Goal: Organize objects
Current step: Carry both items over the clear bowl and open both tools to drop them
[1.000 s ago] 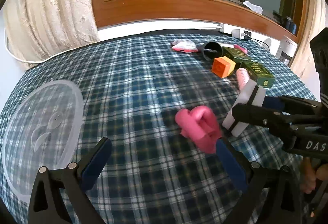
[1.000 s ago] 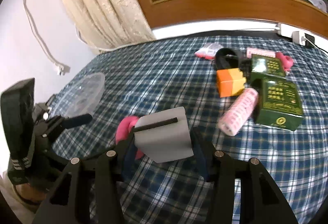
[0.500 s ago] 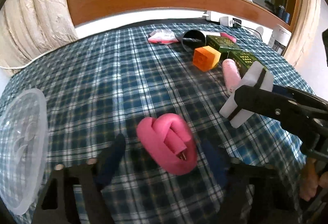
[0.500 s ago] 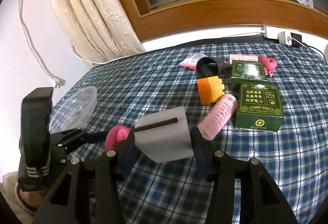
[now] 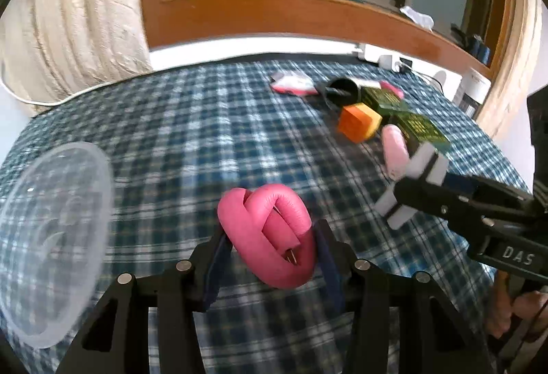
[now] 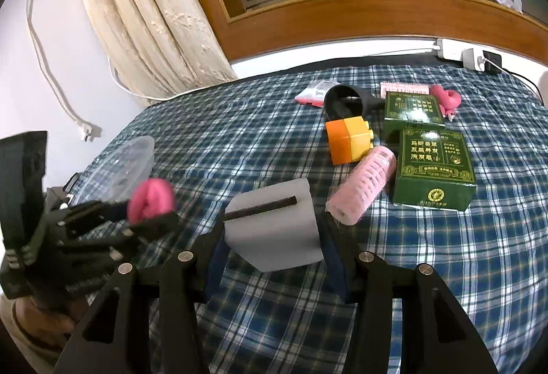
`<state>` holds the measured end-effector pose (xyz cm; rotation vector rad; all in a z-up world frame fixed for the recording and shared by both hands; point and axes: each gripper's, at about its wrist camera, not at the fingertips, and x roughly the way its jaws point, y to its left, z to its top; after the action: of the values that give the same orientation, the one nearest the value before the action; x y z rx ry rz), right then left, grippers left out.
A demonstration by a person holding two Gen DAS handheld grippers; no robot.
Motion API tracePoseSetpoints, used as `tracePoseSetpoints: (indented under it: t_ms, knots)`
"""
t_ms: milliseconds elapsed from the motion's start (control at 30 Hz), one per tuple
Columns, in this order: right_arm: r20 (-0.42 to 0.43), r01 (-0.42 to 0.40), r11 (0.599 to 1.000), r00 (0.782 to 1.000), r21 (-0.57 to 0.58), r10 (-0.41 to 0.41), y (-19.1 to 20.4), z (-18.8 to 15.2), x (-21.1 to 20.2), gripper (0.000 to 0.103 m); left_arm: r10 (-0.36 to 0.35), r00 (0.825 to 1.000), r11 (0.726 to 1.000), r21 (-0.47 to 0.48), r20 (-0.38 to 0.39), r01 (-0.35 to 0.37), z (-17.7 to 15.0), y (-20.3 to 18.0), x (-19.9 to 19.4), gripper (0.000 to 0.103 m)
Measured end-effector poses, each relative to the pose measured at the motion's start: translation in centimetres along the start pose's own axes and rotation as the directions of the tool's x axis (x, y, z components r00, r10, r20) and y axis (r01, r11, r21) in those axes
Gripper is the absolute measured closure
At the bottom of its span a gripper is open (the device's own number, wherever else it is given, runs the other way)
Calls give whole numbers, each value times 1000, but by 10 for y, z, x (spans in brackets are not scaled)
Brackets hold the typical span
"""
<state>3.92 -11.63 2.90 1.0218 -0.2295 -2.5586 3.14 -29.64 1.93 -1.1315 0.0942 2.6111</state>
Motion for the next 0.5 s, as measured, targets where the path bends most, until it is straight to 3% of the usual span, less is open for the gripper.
tracePoseSetpoints:
  t_ms: [233,500]
  knots:
    - [-8,-6,1000,1000,-8,6,20,7,0,51,92,993,993,-84,68,-86,-1,47,-22,52]
    - [-37,-64,993,997,-96,61,75,23,16,51,209,971,965,-184,112,-186,-8,114,-46,52]
